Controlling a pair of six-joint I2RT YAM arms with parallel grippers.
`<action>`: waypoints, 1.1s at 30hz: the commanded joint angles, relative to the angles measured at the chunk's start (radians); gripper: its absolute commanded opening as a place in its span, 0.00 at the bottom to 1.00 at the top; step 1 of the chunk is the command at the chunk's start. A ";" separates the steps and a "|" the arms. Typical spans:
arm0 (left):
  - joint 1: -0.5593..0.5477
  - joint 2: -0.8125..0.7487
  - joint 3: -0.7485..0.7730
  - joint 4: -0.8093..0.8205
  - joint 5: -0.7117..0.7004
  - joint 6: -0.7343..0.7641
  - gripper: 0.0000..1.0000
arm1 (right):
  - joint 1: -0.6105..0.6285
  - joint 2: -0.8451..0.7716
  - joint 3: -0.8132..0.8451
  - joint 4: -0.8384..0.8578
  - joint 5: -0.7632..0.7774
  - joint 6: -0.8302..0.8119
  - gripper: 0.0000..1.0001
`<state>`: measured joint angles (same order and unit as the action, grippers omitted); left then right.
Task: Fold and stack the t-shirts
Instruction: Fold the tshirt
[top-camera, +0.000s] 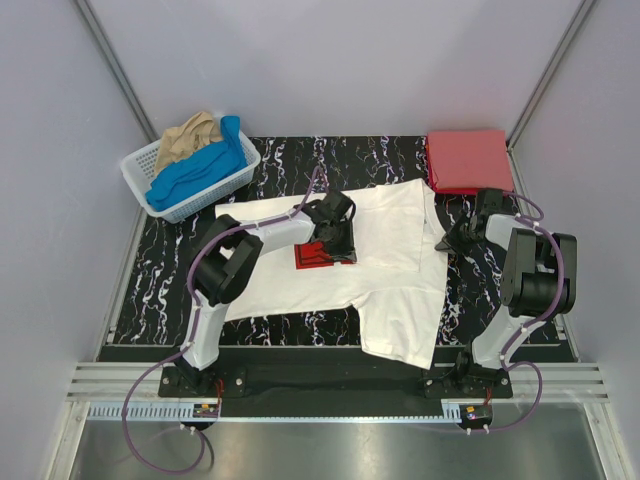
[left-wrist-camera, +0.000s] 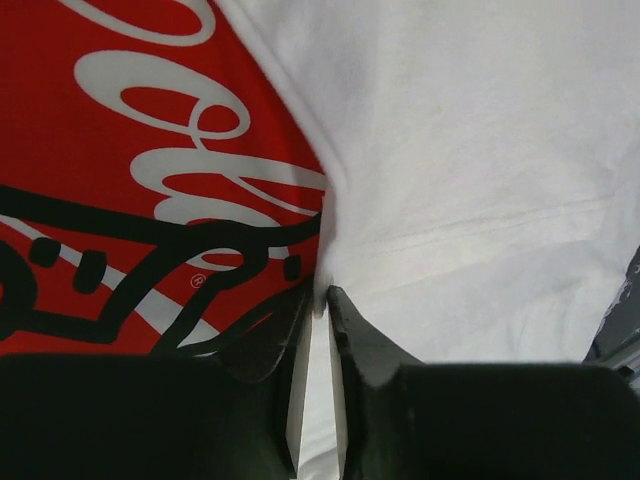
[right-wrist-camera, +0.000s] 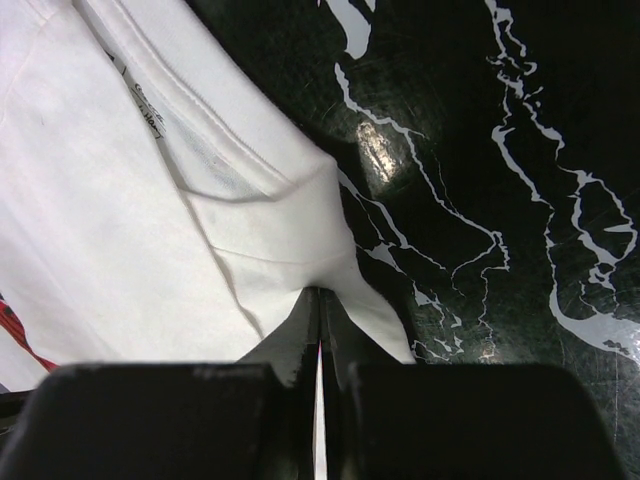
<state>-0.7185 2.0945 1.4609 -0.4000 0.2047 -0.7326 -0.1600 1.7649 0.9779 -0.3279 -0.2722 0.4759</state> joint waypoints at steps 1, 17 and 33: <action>0.002 -0.053 0.041 -0.057 -0.050 0.036 0.32 | -0.007 0.024 0.004 0.001 0.094 -0.002 0.00; 0.056 -0.477 -0.304 -0.043 -0.064 0.107 0.58 | -0.001 -0.396 -0.194 -0.384 0.246 0.365 0.37; 0.487 -1.033 -0.790 -0.058 -0.195 -0.149 0.63 | 0.002 -0.410 -0.320 -0.255 0.266 0.337 0.25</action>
<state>-0.2771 1.1526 0.6891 -0.4137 0.1207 -0.7704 -0.1638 1.3861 0.6743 -0.6231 -0.0601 0.8318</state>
